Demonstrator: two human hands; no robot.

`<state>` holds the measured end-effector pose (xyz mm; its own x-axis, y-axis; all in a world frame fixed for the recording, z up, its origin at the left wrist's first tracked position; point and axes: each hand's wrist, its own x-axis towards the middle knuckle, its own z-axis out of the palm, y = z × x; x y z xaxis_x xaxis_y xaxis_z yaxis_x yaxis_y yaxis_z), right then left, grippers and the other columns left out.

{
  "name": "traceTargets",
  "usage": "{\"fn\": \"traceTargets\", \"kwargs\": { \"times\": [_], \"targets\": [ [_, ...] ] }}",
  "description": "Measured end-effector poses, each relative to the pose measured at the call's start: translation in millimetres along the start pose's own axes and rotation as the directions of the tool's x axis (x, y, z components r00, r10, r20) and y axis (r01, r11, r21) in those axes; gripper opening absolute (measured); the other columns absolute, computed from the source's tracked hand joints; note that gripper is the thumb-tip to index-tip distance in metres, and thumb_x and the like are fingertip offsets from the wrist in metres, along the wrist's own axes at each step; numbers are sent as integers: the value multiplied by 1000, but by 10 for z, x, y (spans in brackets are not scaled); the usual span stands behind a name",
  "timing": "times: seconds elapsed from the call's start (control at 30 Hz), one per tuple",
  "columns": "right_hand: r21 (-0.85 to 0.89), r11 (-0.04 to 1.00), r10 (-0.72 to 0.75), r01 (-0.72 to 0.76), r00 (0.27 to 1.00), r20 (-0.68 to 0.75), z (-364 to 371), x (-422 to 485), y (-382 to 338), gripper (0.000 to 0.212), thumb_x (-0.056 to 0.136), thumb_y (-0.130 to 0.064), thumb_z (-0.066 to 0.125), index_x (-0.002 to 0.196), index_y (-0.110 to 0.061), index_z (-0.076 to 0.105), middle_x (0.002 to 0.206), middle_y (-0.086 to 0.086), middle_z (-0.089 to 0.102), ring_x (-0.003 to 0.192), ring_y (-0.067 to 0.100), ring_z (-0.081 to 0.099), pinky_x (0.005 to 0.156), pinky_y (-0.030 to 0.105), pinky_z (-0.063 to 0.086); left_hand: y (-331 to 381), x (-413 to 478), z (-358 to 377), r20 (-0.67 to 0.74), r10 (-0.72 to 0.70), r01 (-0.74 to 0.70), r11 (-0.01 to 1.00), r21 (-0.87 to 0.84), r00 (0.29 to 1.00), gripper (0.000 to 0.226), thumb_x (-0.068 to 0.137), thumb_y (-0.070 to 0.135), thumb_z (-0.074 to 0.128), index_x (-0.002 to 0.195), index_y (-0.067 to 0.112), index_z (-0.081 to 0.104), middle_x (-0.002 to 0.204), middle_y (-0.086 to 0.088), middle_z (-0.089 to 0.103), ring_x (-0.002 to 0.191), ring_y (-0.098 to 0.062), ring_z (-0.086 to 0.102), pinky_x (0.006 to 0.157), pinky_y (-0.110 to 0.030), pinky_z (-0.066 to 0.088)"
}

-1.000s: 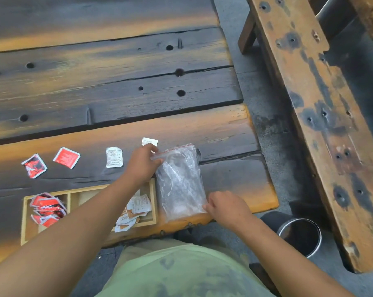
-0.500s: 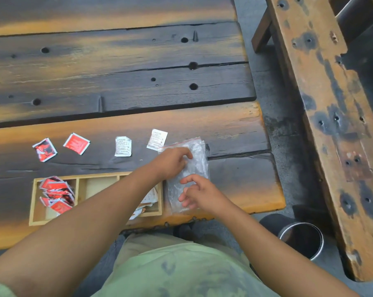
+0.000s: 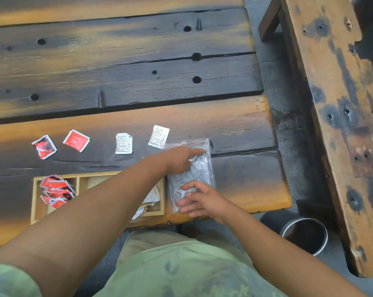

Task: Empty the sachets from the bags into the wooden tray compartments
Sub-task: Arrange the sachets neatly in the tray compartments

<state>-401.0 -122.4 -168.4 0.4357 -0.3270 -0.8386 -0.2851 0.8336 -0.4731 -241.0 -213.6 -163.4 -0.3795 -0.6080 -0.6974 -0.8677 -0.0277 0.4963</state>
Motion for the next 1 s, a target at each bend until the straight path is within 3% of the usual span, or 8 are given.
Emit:
{"fn": "traceTargets", "kwargs": {
  "times": [0.1,0.27,0.33,0.43,0.63,0.73,0.83,1.0],
  "targets": [
    [24,1000,4,-4,1000,4,-18,16,-4,25,101,-14,48,125,-18,56,106,13,76,100,29,74,93,46,55,-1,-10,58,-7,13,-12,1000,20,1000,72,98,3,48,155,38,22,132,-25,49,112,-36,56,91,-34,39],
    [-13,1000,5,-5,1000,-2,8,-12,-34,24,102,-19,50,124,-21,56,107,11,76,100,28,74,92,44,57,39,-57,82,-4,-18,18,999,-46,1000,69,99,10,49,156,37,20,137,-25,43,116,-35,54,98,-35,39],
    [-66,998,1,-1,1000,-1,37,-31,-56,25,100,-21,53,125,-22,54,108,8,76,100,26,74,89,41,58,62,-133,74,-22,-10,7,994,-109,1000,65,98,13,50,156,30,25,137,-23,47,121,-33,52,100,-34,37],
    [-63,998,-14,12,999,-33,74,-70,-81,26,98,-19,56,125,-19,54,111,10,74,101,27,73,88,40,57,18,-323,67,-115,2,-26,977,-212,993,54,97,13,54,149,21,40,129,-14,56,109,-23,57,92,-28,41],
    [-41,994,-108,105,988,-110,195,-186,-215,20,99,-15,55,119,-14,60,110,13,73,93,24,73,94,49,54,-248,-887,80,-273,-57,-87,868,-488,960,35,93,14,64,126,24,60,105,-2,64,97,-19,64,88,-31,50],
    [-70,985,-164,156,978,-125,343,-263,-320,19,98,-17,55,116,-17,62,107,8,74,91,21,73,87,42,57,-411,-1159,86,-293,-49,-108,861,-497,955,38,89,16,69,124,27,60,106,0,65,100,-17,64,94,-36,53],
    [-101,976,-205,194,973,-106,538,-320,-392,18,98,-18,56,116,-17,62,106,7,74,88,18,73,80,35,58,-552,-1422,133,-331,-87,-98,859,-502,940,38,90,12,68,124,25,62,106,1,66,97,-15,64,84,-34,56],
    [-316,920,-286,231,948,-139,966,-259,-390,17,94,-14,61,110,-19,63,95,3,72,79,15,73,73,35,57,-882,-1740,333,-402,-147,-58,888,-456,904,32,87,13,71,116,25,65,103,6,64,92,-12,62,83,-30,53]
  ]
}}
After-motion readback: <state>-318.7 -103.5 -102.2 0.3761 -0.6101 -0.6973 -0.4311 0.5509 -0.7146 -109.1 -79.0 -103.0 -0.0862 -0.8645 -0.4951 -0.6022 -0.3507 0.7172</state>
